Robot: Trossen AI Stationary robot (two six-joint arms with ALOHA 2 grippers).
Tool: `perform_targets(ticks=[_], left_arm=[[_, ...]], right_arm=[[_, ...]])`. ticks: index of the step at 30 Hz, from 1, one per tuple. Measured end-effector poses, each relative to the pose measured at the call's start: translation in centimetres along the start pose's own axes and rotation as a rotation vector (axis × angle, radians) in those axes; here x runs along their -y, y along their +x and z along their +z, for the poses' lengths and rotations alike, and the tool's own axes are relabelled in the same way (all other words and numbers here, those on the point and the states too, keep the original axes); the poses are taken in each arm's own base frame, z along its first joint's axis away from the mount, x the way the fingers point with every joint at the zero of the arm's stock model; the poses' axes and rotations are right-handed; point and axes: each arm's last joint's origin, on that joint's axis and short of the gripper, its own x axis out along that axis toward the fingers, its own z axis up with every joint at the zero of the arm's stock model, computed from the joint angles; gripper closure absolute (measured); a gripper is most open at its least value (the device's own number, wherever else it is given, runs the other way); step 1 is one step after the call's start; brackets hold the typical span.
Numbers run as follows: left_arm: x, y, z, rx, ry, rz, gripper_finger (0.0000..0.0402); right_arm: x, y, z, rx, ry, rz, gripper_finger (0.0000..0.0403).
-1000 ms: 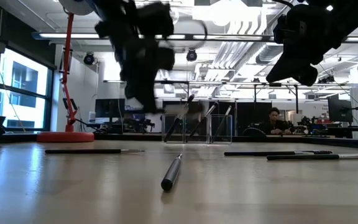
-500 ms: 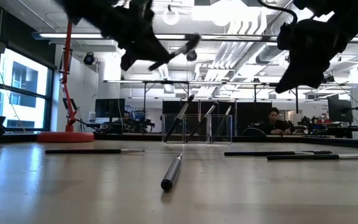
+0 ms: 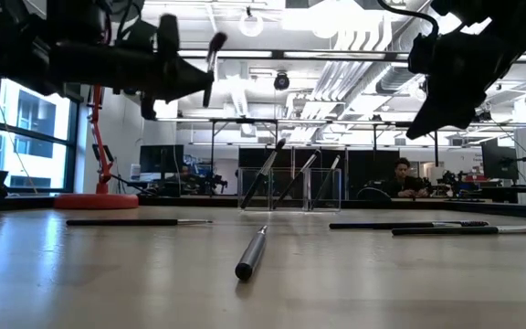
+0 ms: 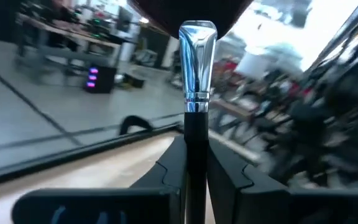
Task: Put items in baskets/containers
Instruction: Put the highlighter brush into the transparent organizer
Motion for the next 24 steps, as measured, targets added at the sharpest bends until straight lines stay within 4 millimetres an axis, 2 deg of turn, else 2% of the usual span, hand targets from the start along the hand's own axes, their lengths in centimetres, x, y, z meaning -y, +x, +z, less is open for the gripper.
perform_targets(ticks=[4, 8, 12, 16, 24], left_arm=[[0.4, 1.6, 0.3, -0.010, 0.128, 0.038, 0.0369], [-0.3, 3.8, 0.6, -0.038, 0.173, -0.064, 0.0369], [-2.3, 6.4, 0.1, -0.074, 0.192, -0.077, 0.0369], [-4.3, 9.0, 0.6, -0.036, 0.188, -0.165, 0.0369], [-7.3, 12.3, -1.5, -0.140, 0.166, -0.234, 0.0369]], right_arm=[[0.1, 0.0, 0.1, 0.024, 0.001, -0.040, 0.0402], [0.2, 0.0, 0.2, 0.057, 0.002, -0.089, 0.0401], [0.3, 0.0, 0.3, 0.080, 0.005, -0.130, 0.0402], [0.4, 0.0, 0.3, 0.082, 0.006, -0.133, 0.0401], [0.4, 0.0, 0.4, 0.096, 0.033, -0.155, 0.0401]])
